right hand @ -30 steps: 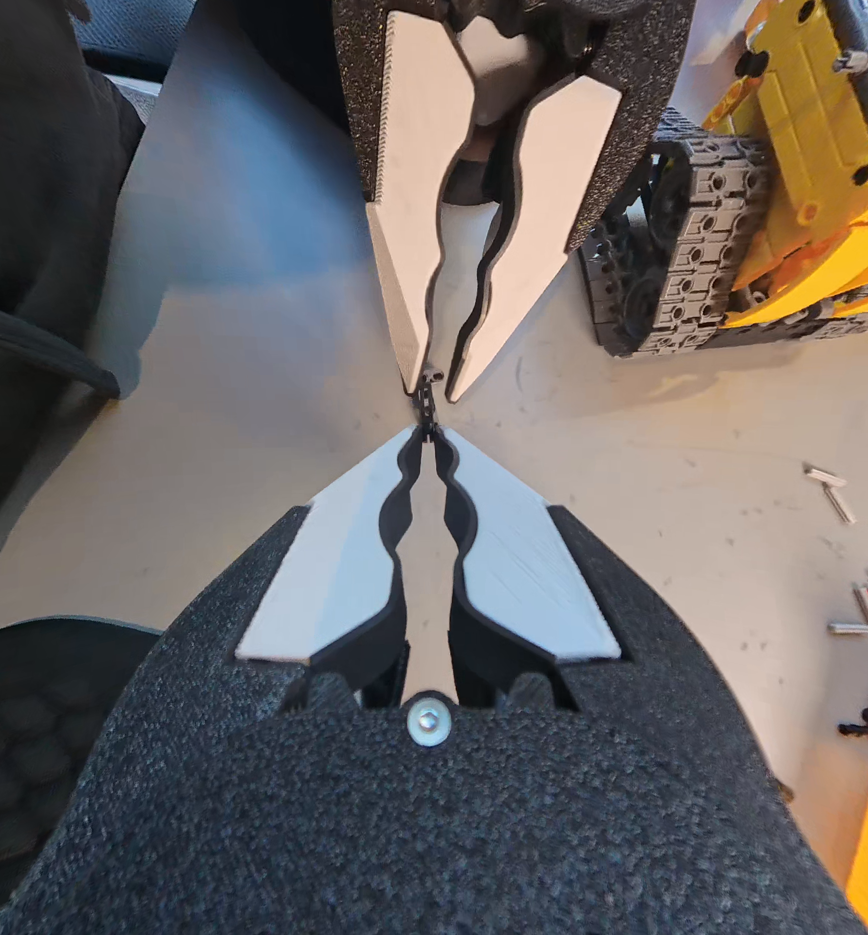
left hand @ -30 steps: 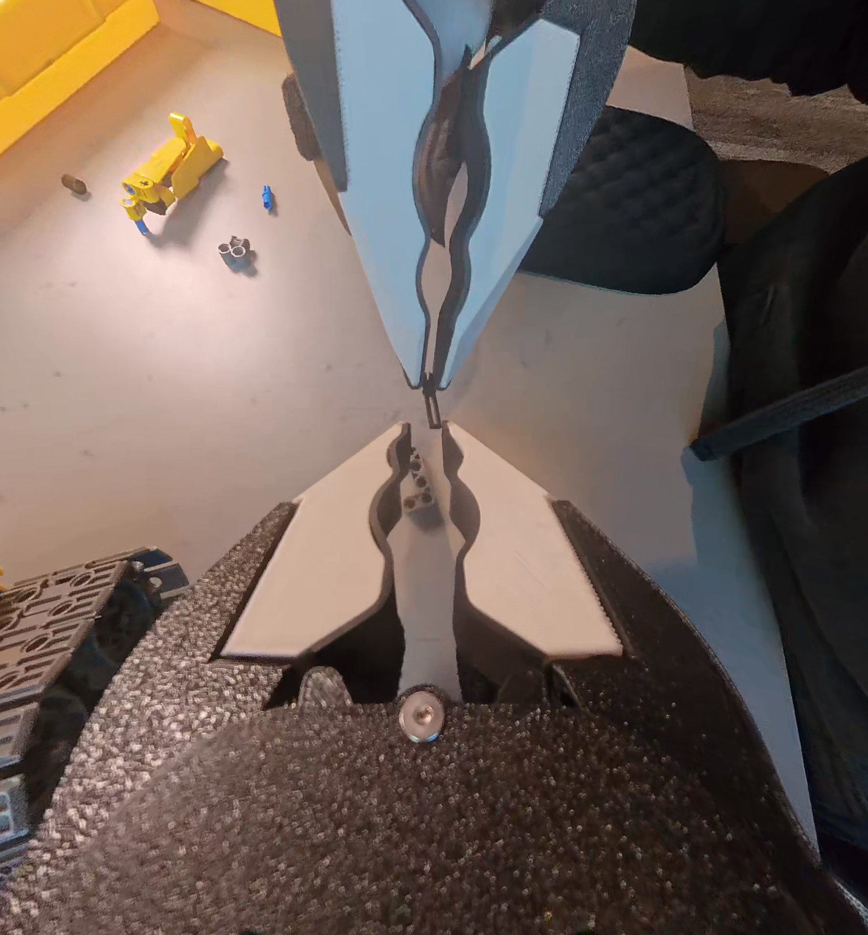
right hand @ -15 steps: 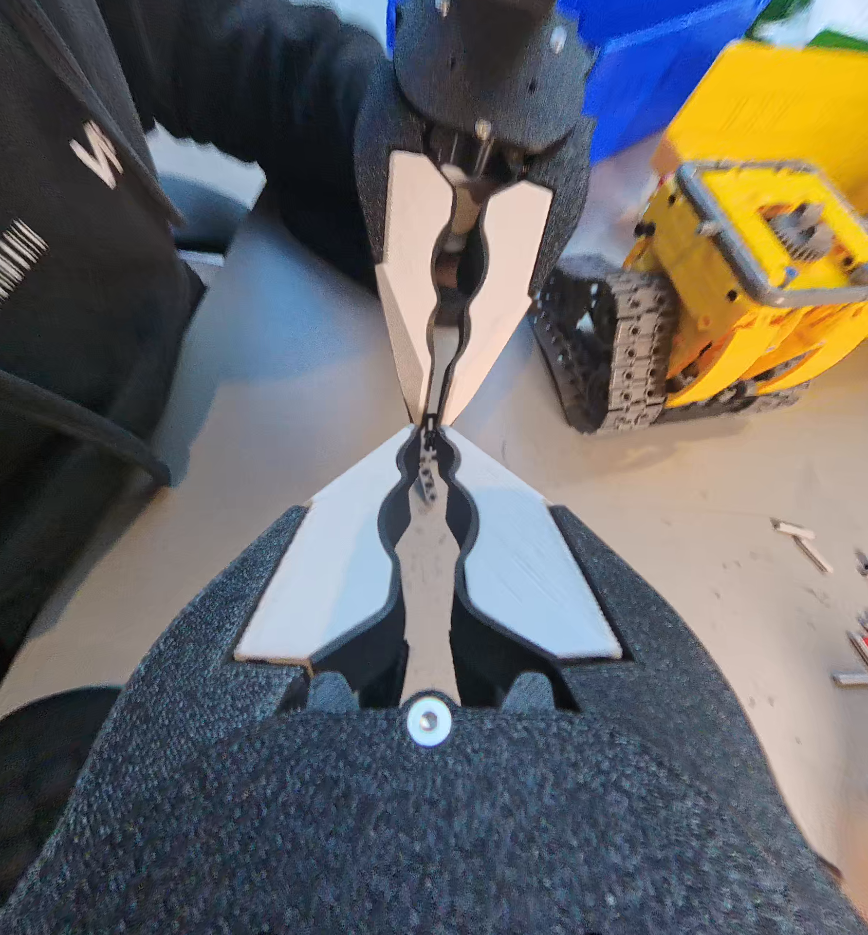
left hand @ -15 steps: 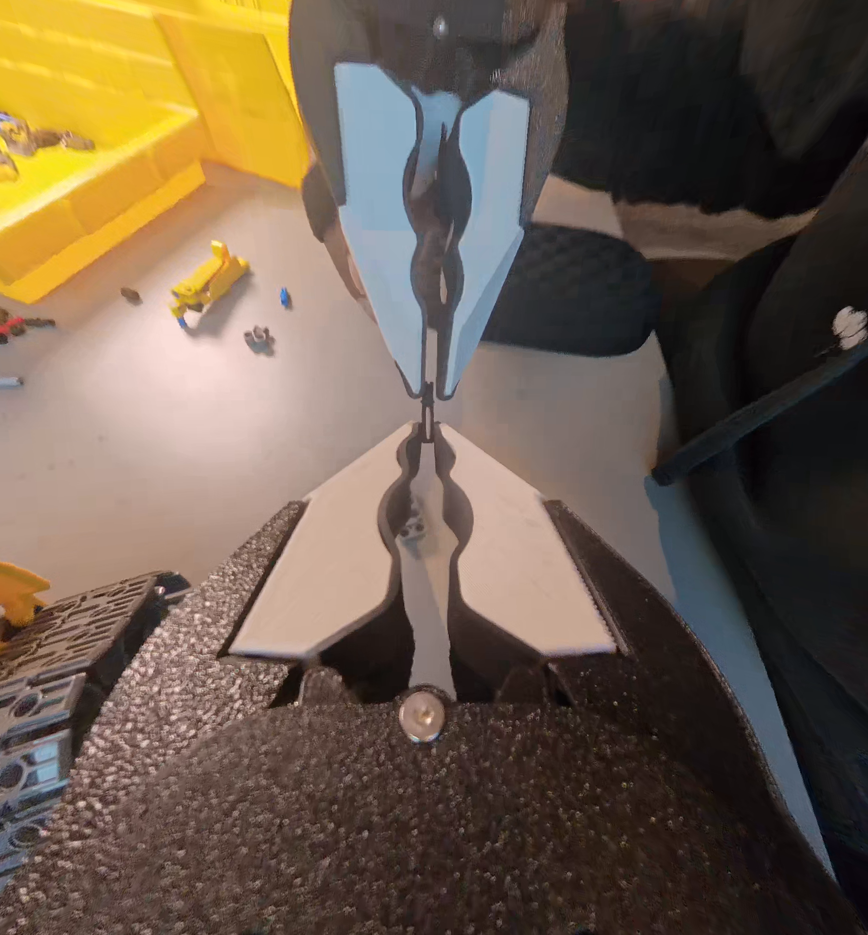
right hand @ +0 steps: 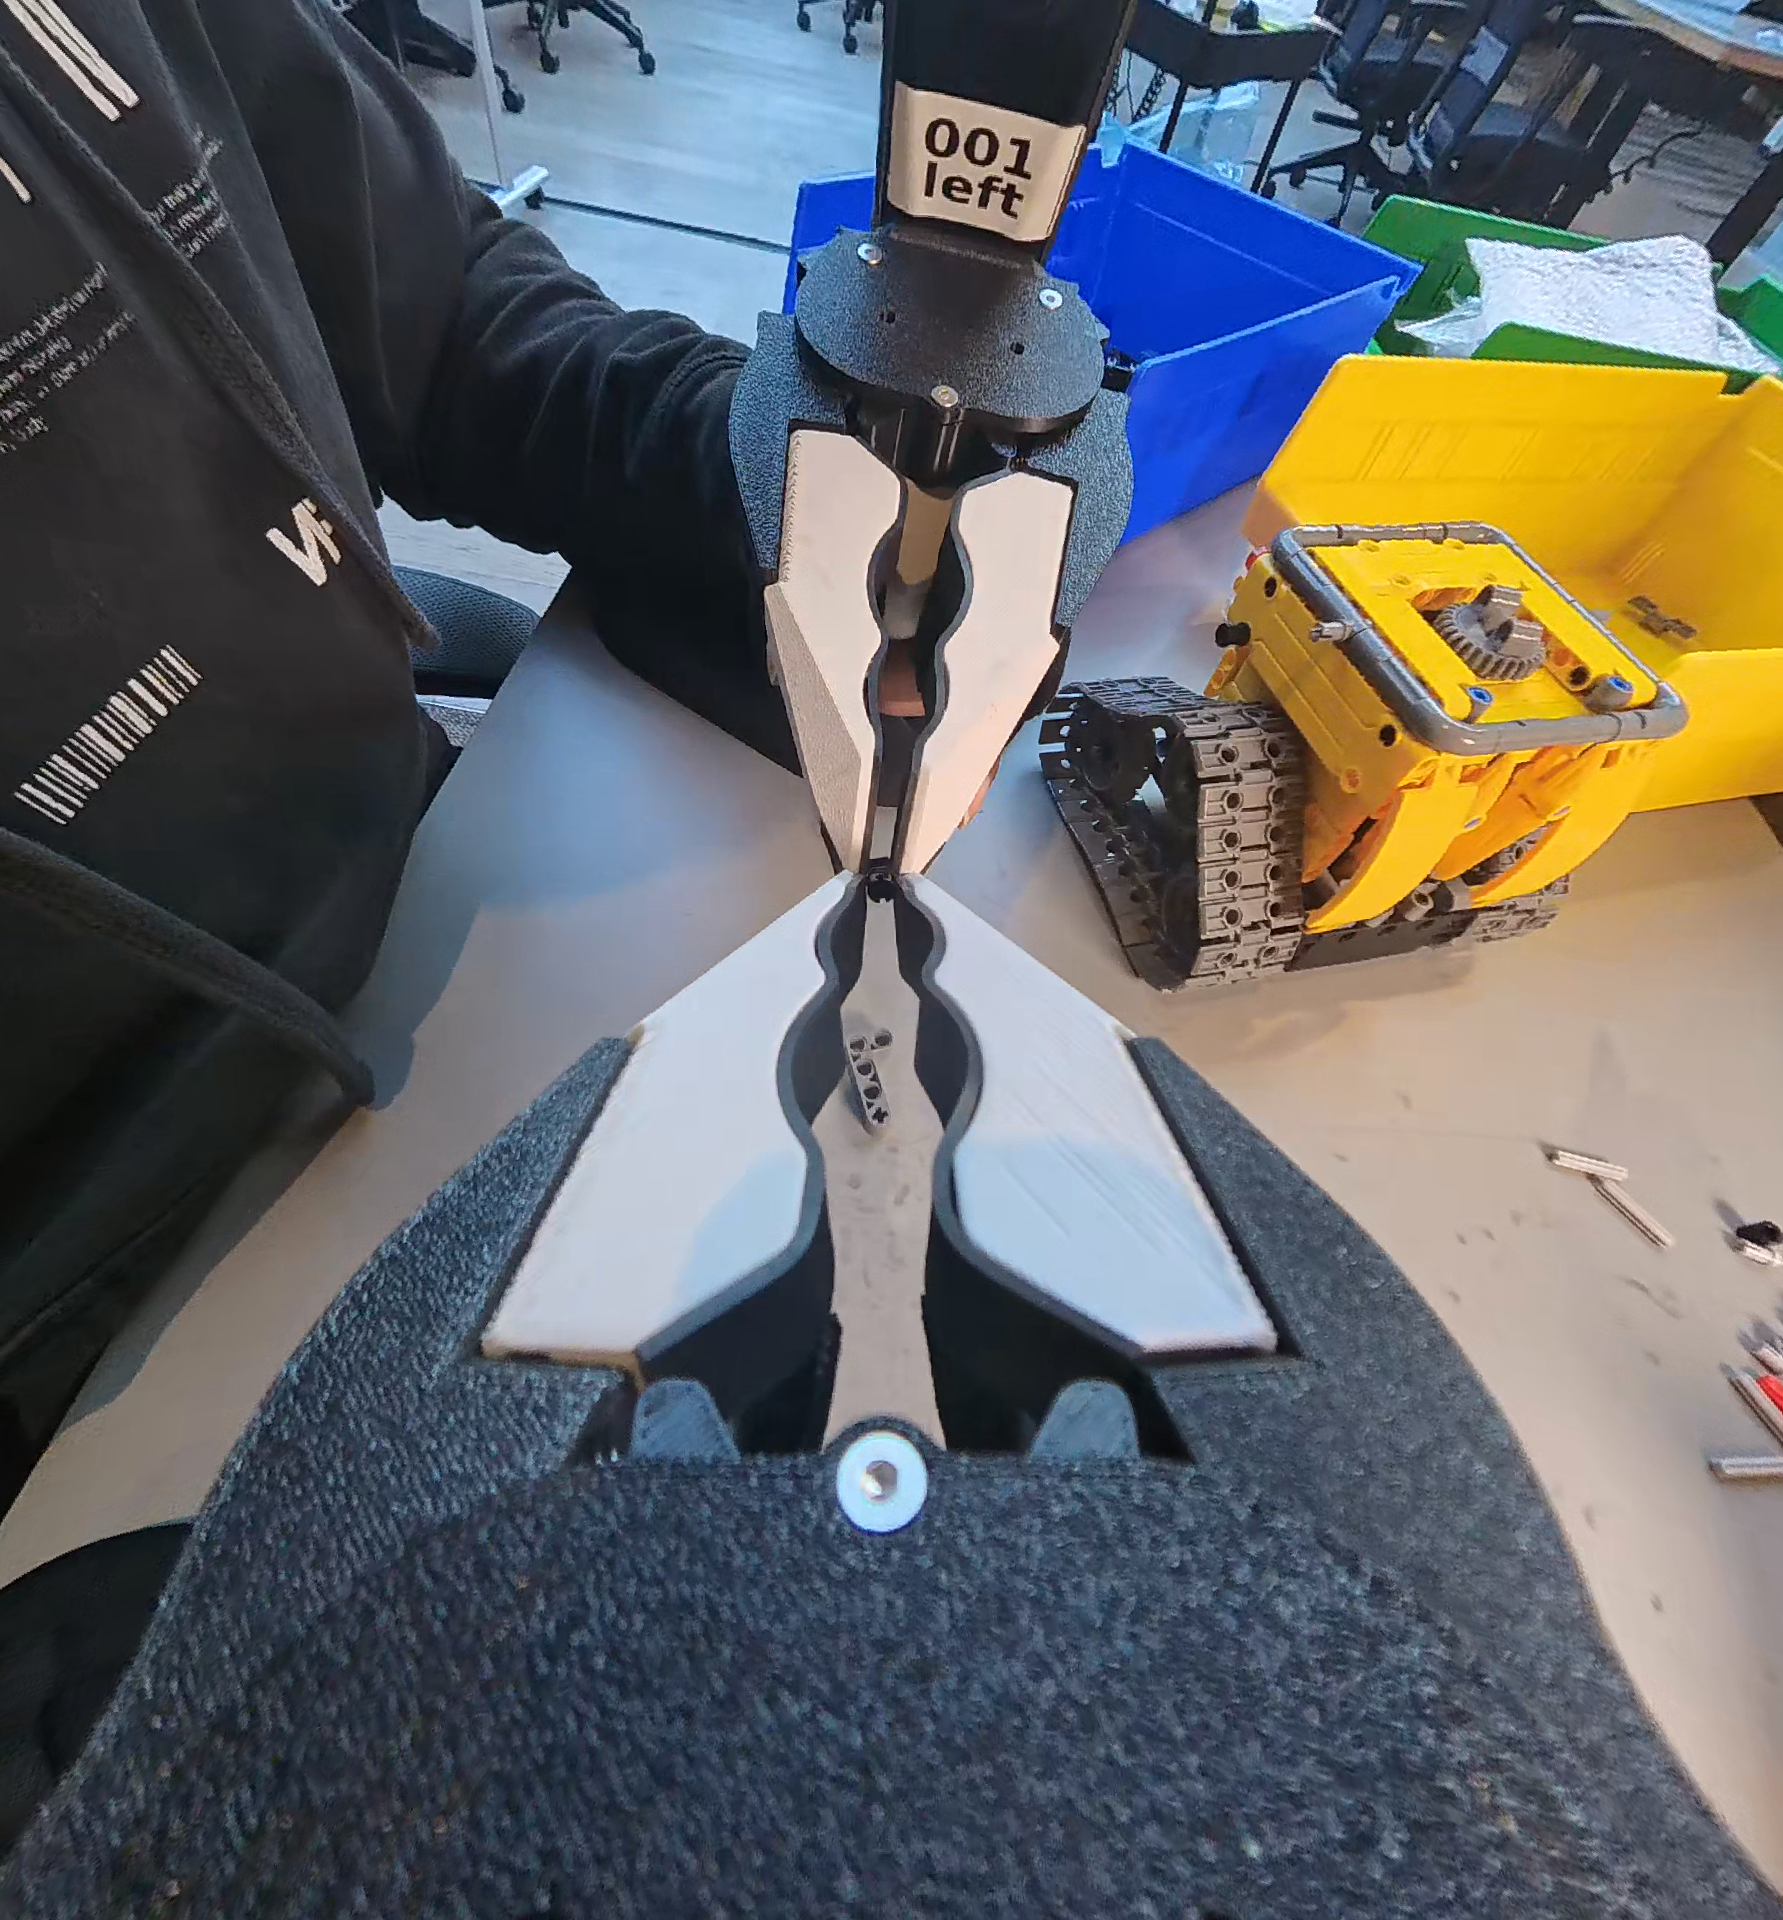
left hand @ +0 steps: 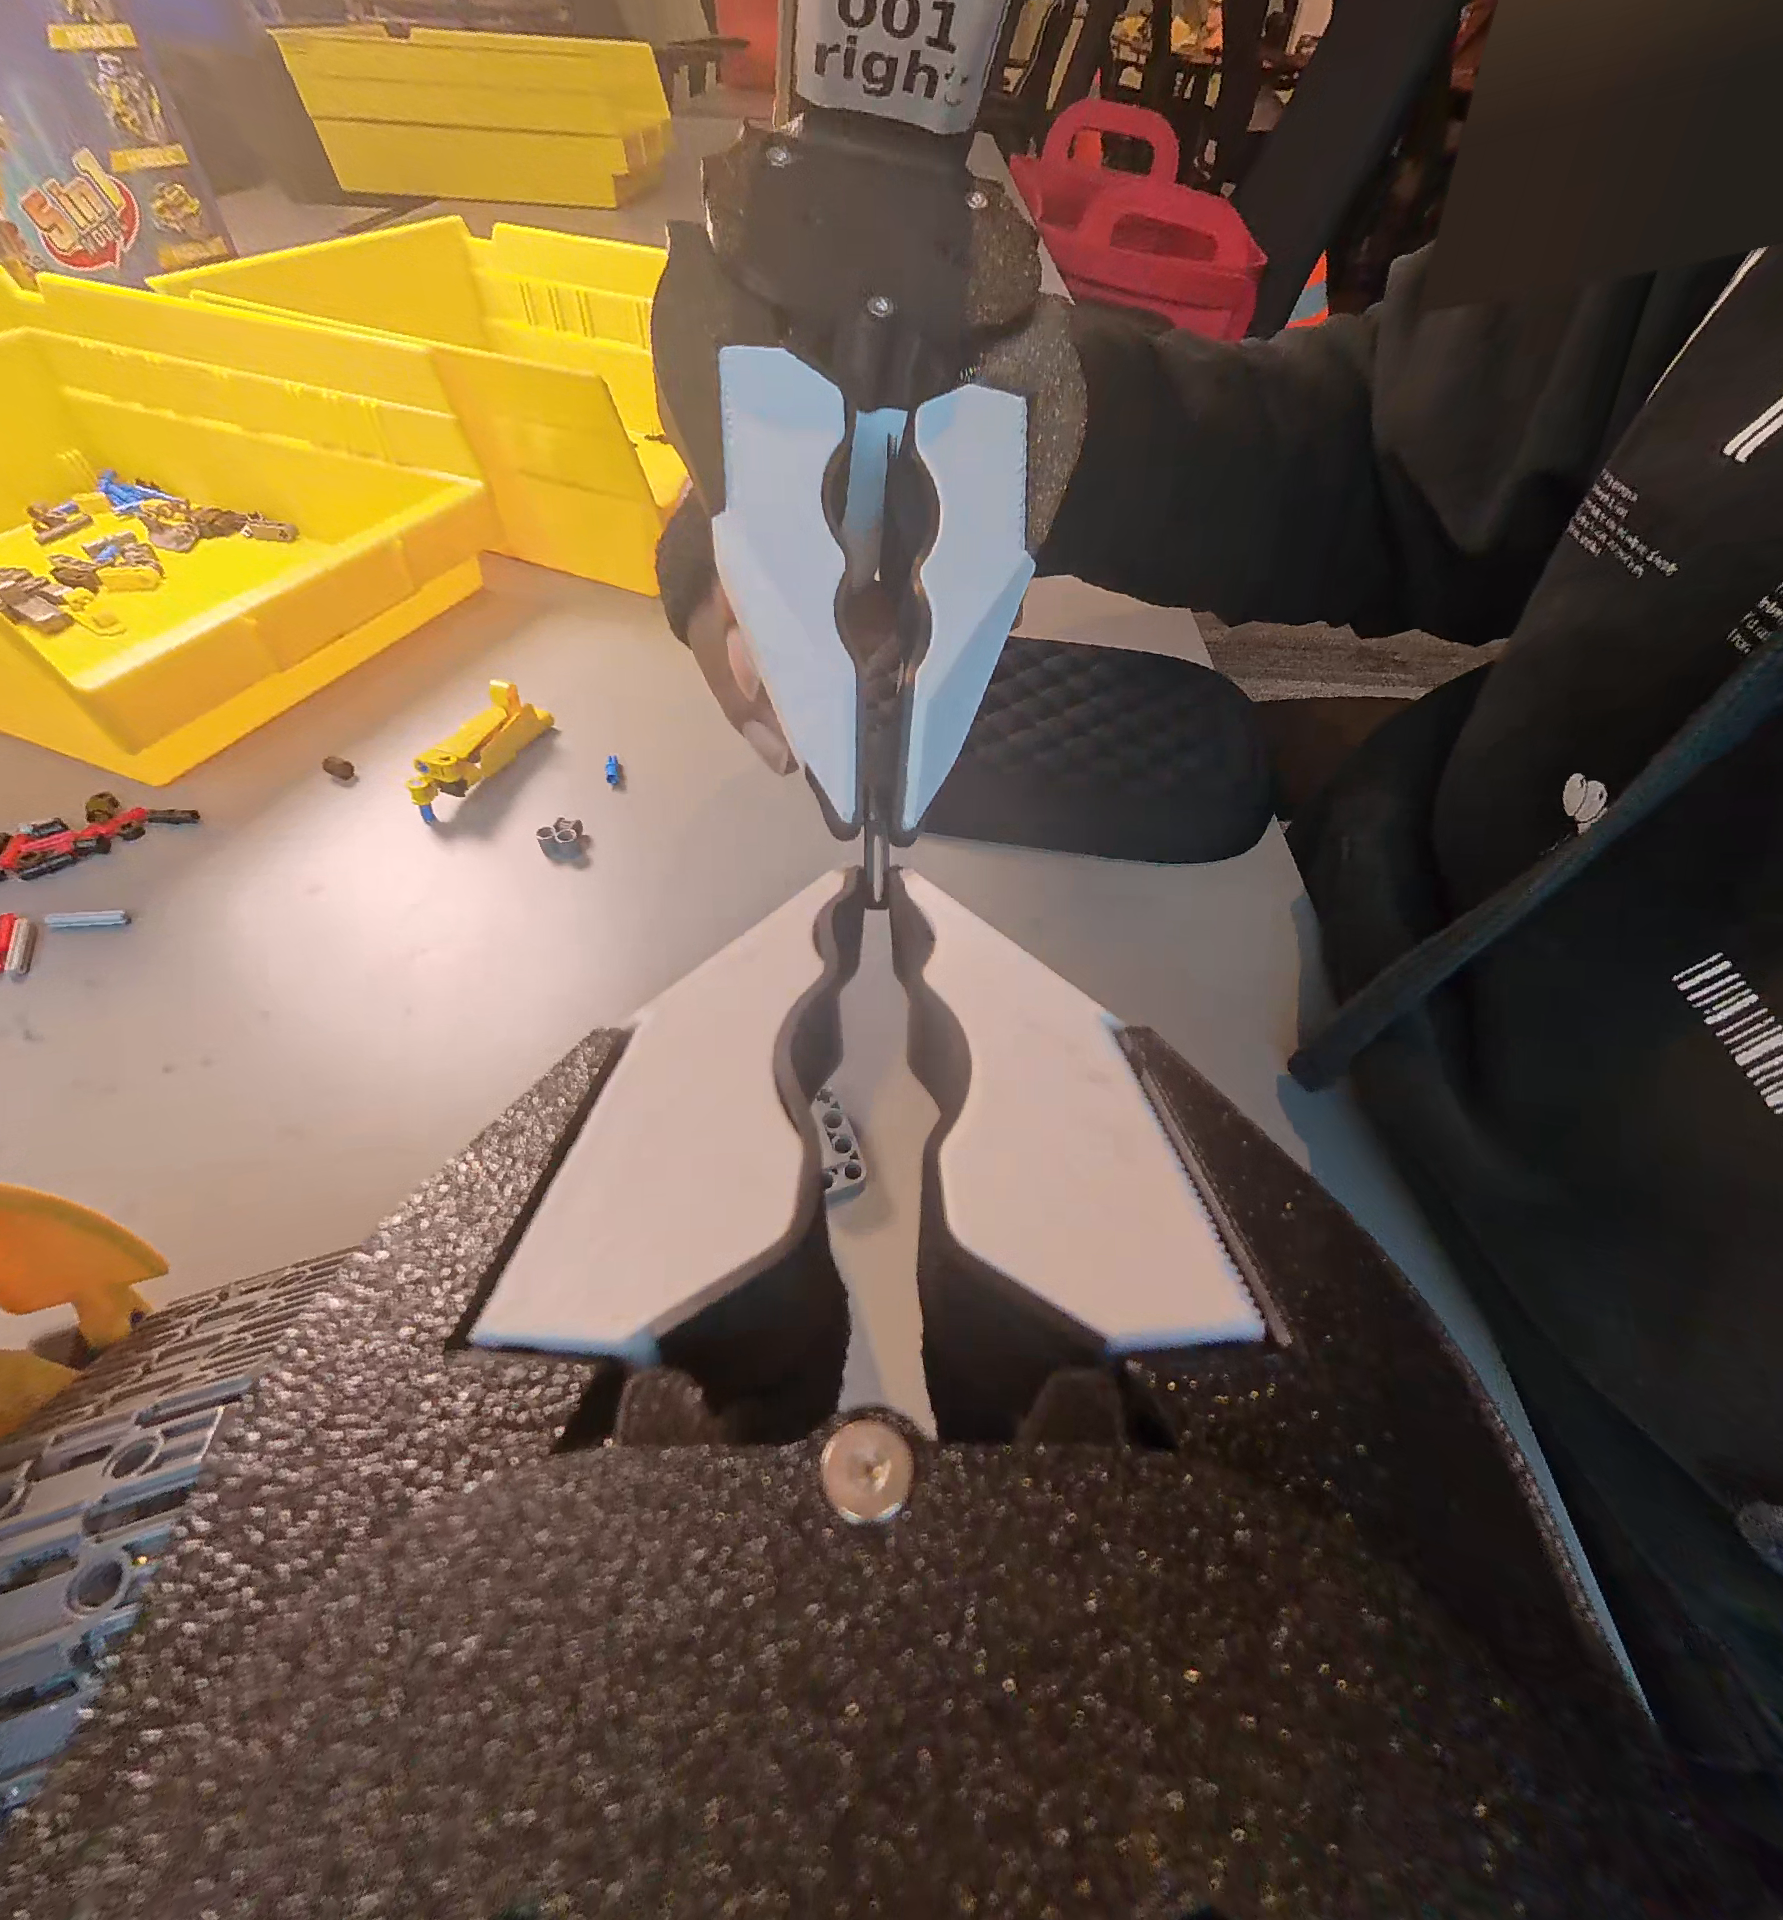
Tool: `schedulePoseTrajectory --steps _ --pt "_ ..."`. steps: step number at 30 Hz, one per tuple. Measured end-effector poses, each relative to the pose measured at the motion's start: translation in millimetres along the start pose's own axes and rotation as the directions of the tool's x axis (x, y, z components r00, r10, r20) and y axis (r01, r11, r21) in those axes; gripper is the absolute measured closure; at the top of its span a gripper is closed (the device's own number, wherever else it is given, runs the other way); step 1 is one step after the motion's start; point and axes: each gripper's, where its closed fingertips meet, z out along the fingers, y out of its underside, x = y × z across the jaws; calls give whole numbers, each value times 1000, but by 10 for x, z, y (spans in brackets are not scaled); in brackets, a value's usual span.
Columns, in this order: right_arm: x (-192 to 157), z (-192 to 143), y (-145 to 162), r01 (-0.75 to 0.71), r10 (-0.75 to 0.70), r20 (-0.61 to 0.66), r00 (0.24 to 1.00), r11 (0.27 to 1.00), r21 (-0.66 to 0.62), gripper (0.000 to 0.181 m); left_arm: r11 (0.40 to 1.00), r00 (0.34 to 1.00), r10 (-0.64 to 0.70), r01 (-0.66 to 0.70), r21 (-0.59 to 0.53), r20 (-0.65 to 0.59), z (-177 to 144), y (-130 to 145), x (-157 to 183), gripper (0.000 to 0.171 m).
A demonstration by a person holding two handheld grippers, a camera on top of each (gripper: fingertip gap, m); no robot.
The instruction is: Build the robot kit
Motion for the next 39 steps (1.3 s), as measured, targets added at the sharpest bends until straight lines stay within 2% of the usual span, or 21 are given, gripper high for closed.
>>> schedulePoseTrajectory --steps 7,12,17,22,28,39 --pt "-7 9 -9 3 -3 8 1000 1000 -2 176 1000 1000 -14 14 1 -13 -4 5 9 168" --pt "13 42 76 5 -4 17 1000 998 -62 177 998 1000 -27 27 -48 6 17 90 -23 167" --pt "88 49 223 -1 3 18 1000 990 -139 177 979 999 -28 35 -203 37 36 351 -76 152" --pt "112 72 448 -7 15 31 999 971 -239 177 921 999 -31 44 -387 40 40 701 -81 142" --pt "110 140 661 -18 33 41 999 944 -329 177 862 999 -6 28 -506 46 67 978 -123 136" --pt "32 238 843 10 45 107 993 887 -462 177 843 999 46 -26 -537 25 122 1025 -152 149"
